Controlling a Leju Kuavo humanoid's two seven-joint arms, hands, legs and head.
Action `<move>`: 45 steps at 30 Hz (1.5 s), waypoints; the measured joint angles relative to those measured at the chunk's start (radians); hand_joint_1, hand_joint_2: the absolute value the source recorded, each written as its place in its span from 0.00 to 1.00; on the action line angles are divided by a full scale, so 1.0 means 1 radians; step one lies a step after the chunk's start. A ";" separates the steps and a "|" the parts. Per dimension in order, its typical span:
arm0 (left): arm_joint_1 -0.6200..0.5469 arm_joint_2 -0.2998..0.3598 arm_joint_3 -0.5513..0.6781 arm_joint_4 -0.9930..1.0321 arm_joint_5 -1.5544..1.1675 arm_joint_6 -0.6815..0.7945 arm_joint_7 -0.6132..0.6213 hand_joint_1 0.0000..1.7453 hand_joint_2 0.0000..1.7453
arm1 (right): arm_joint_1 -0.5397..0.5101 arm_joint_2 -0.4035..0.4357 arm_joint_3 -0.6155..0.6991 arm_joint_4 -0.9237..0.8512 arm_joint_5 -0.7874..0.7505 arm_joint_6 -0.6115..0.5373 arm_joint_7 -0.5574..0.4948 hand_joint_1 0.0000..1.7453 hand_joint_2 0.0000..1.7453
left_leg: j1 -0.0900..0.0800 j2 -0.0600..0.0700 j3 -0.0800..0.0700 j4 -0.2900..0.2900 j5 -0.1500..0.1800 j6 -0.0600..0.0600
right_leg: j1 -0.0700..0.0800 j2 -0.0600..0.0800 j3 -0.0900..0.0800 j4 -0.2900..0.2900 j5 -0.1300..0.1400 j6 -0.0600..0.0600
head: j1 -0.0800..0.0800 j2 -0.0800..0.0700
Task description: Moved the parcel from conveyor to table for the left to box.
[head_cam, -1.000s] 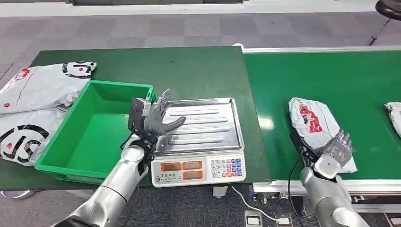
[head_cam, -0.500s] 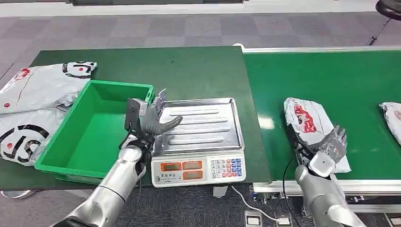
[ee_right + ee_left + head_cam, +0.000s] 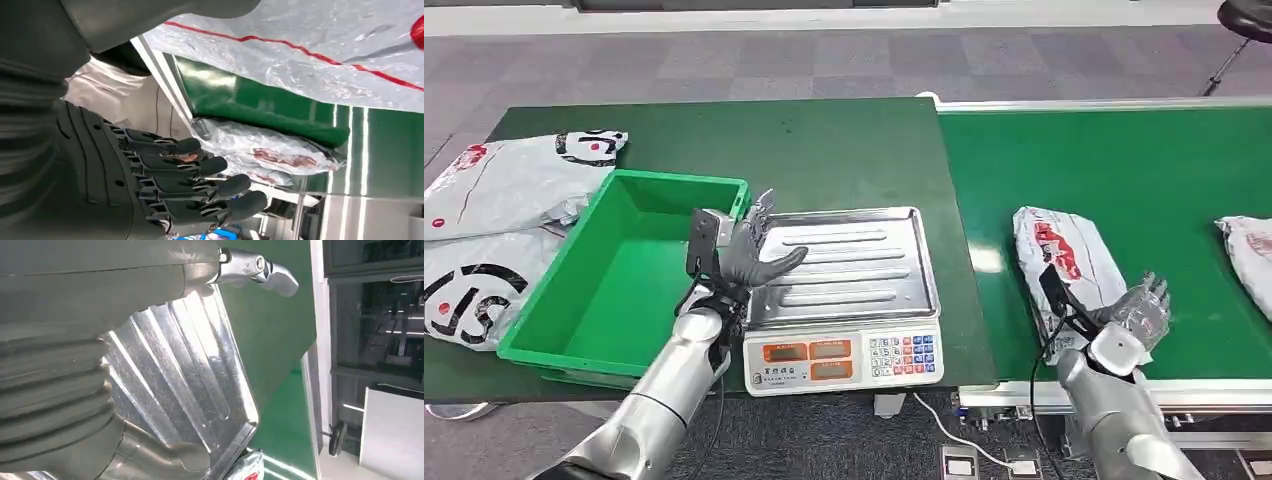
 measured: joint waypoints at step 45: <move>-0.052 0.002 0.000 0.032 0.013 -0.064 -0.009 0.00 1.00 | -0.013 -0.072 -0.182 0.026 -0.332 0.581 -0.384 1.00 1.00 | 0.000 0.001 0.002 0.001 0.000 0.001 | 0.000 0.001 0.003 -0.001 0.001 0.000 | 0.000 0.000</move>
